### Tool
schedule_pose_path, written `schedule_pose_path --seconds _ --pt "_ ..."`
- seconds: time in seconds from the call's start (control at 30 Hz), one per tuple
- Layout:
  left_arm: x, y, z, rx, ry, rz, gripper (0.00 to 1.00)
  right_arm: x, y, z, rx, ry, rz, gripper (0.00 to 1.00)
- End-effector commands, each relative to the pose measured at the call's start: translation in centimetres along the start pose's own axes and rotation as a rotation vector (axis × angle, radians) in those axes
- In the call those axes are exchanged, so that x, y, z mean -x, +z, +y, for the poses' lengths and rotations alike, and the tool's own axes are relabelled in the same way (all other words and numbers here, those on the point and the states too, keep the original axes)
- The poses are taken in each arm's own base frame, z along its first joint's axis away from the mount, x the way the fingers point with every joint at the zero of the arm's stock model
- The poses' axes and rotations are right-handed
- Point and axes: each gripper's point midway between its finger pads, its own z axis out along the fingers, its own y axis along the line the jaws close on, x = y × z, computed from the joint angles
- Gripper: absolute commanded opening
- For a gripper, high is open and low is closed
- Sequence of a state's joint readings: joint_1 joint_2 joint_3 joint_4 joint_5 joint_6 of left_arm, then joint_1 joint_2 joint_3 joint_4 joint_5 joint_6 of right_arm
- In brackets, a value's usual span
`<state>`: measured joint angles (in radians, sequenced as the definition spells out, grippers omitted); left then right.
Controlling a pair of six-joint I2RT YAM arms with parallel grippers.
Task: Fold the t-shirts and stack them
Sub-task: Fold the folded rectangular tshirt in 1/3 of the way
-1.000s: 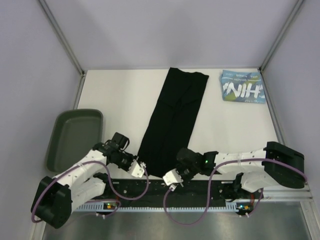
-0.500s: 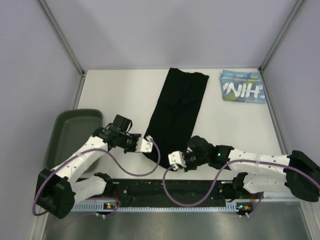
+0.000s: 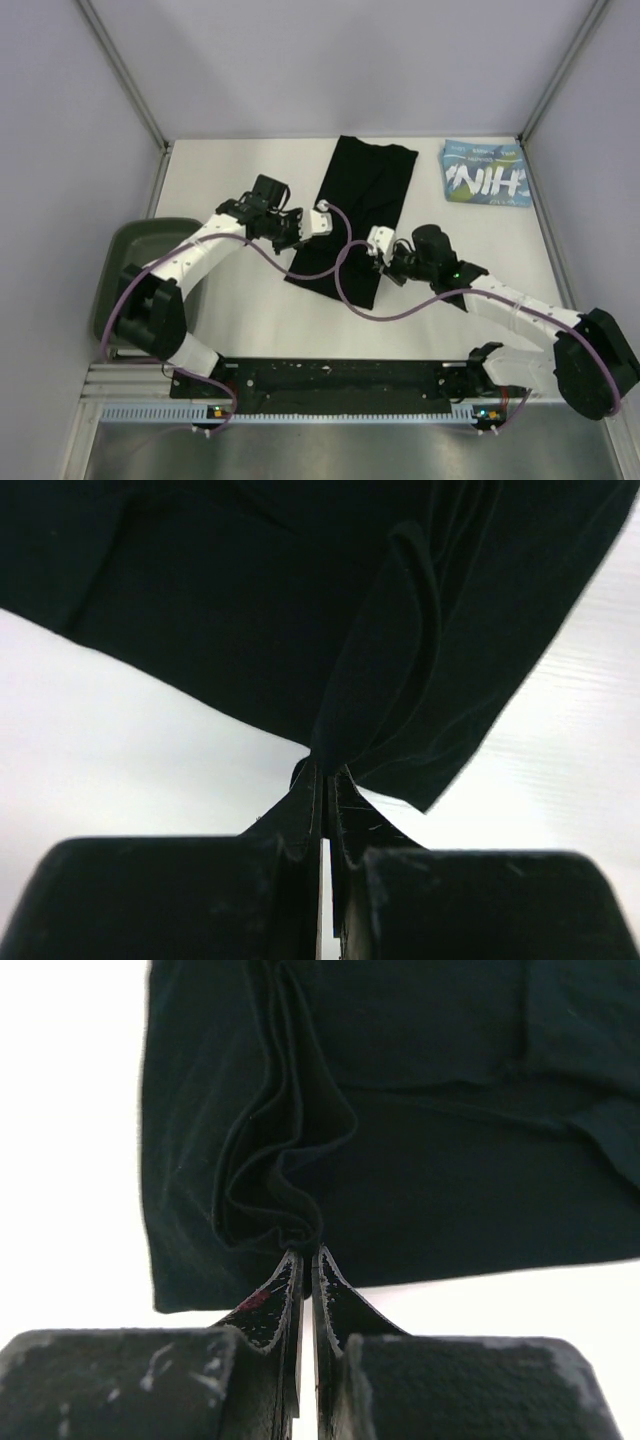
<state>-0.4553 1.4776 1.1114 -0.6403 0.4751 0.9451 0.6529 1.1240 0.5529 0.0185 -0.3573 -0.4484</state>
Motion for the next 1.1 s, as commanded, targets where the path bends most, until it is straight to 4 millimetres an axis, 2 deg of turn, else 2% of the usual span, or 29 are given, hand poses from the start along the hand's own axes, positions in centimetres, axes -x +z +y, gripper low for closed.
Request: schedule_pose_path --seconds 0.0,0.17,0.37,0.57,0.73,0.87,1.07 --pt "1.8 0.6 4.2 0.080 -0.054 0.006 0.00 2.7 0.0 -5.6 -0.116 0.014 -0.077 0.00" --pt "2.6 1.9 7.8 0.112 -0.062 0.026 0.00 2.0 0.5 -8.8 -0.153 0.034 -0.068 0.00" --pt "1.9 3.9 10.5 0.128 -0.095 0.089 0.00 0.5 1.3 -11.5 -0.196 0.085 -0.045 0.00" --pt "2.0 5.8 13.0 0.172 -0.117 0.085 0.00 -0.7 2.5 -13.8 -0.212 0.112 -0.011 0.00" --pt "1.9 7.0 14.3 0.194 -0.136 0.090 0.00 -2.1 3.3 -15.4 -0.226 0.156 0.056 0.00" --pt "1.9 8.0 14.9 0.197 -0.146 0.085 0.00 -3.6 3.1 -16.6 -0.265 0.184 0.102 0.00" --pt "0.8 9.0 16.5 0.252 -0.148 0.121 0.00 -4.7 4.0 -16.9 -0.238 0.159 0.143 0.00"
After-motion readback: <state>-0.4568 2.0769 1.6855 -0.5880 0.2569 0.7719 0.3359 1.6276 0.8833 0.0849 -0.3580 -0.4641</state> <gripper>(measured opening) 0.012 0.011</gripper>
